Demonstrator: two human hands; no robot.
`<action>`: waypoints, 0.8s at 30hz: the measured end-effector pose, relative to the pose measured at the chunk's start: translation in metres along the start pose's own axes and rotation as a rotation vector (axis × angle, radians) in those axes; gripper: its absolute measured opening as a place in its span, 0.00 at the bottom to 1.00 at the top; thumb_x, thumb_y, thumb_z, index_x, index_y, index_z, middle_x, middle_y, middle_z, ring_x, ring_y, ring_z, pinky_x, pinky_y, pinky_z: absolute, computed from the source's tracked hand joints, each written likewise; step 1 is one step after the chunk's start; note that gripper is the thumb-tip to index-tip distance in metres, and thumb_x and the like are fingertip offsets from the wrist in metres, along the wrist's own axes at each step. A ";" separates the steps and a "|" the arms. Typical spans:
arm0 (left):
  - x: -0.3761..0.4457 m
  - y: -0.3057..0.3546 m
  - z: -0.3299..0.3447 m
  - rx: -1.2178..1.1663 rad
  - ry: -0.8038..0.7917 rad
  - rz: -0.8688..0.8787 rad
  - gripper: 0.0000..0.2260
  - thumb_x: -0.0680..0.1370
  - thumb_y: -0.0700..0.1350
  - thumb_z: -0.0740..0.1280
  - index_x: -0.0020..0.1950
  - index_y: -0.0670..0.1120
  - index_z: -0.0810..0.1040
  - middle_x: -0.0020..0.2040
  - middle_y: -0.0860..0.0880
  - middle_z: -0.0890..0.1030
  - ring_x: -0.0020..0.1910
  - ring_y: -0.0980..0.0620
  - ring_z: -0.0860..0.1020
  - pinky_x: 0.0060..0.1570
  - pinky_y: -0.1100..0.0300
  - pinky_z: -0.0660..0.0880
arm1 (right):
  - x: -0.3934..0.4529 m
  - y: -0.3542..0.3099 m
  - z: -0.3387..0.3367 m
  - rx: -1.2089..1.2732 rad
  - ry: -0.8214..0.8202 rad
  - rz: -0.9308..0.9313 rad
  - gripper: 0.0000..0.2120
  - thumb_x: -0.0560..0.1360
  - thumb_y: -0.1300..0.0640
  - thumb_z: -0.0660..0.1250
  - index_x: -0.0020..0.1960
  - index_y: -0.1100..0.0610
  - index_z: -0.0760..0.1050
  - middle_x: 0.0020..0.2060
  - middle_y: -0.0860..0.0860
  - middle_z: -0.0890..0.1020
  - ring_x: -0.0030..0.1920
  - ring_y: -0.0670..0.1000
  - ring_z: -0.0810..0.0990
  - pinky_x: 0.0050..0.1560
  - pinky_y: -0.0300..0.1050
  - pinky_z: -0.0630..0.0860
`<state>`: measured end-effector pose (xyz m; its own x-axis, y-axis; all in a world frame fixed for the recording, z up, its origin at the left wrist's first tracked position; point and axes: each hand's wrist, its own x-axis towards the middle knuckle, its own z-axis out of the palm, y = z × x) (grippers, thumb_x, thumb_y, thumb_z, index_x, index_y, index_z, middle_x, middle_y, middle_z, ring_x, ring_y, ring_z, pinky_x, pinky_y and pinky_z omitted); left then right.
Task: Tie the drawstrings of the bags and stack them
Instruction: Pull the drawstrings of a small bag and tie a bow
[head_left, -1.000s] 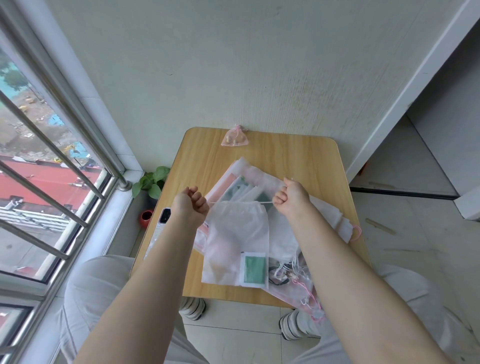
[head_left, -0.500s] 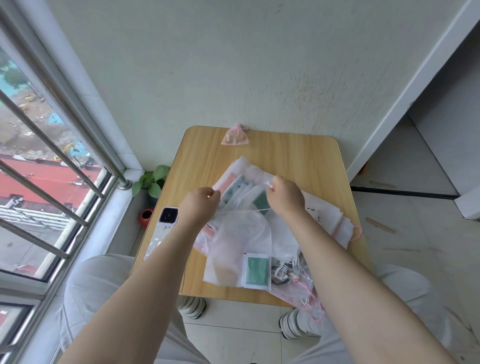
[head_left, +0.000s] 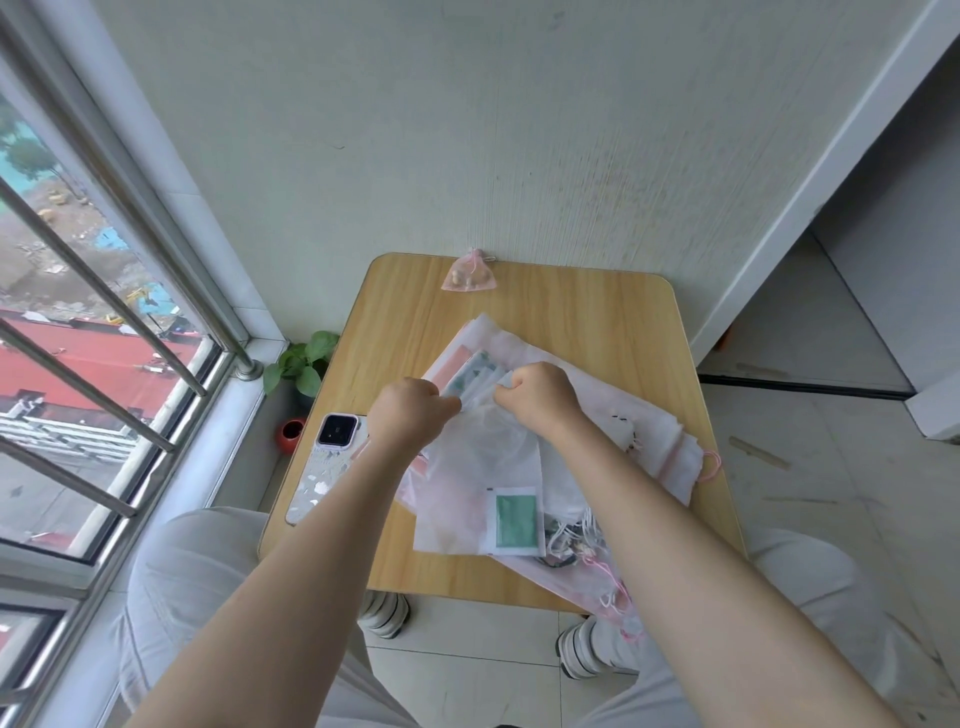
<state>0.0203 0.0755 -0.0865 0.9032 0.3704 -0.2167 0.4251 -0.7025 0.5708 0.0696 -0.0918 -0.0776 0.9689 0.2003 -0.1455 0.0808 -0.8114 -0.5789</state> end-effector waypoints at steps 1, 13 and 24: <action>-0.001 -0.002 0.001 -0.018 0.013 -0.016 0.16 0.67 0.45 0.65 0.27 0.48 0.58 0.26 0.51 0.58 0.30 0.49 0.58 0.30 0.61 0.50 | -0.001 -0.002 0.001 -0.005 0.028 0.003 0.20 0.70 0.62 0.63 0.28 0.54 0.54 0.26 0.49 0.57 0.28 0.49 0.54 0.29 0.45 0.50; 0.004 -0.003 -0.015 -0.365 -0.068 -0.096 0.16 0.80 0.49 0.61 0.39 0.45 0.83 0.25 0.51 0.66 0.23 0.53 0.60 0.29 0.60 0.58 | 0.004 0.001 -0.010 0.098 -0.079 -0.038 0.05 0.75 0.51 0.63 0.42 0.49 0.77 0.51 0.47 0.73 0.44 0.49 0.76 0.44 0.43 0.73; -0.002 0.053 -0.047 -1.068 -0.067 0.002 0.14 0.80 0.52 0.63 0.60 0.45 0.76 0.47 0.50 0.76 0.46 0.54 0.76 0.45 0.59 0.76 | -0.014 -0.036 -0.006 0.400 -0.310 -0.031 0.09 0.76 0.55 0.65 0.39 0.57 0.79 0.29 0.46 0.74 0.32 0.45 0.72 0.33 0.37 0.67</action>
<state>0.0380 0.0659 -0.0186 0.9190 0.3130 -0.2399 0.1815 0.2046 0.9619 0.0548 -0.0683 -0.0502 0.8474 0.4240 -0.3196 -0.0460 -0.5410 -0.8397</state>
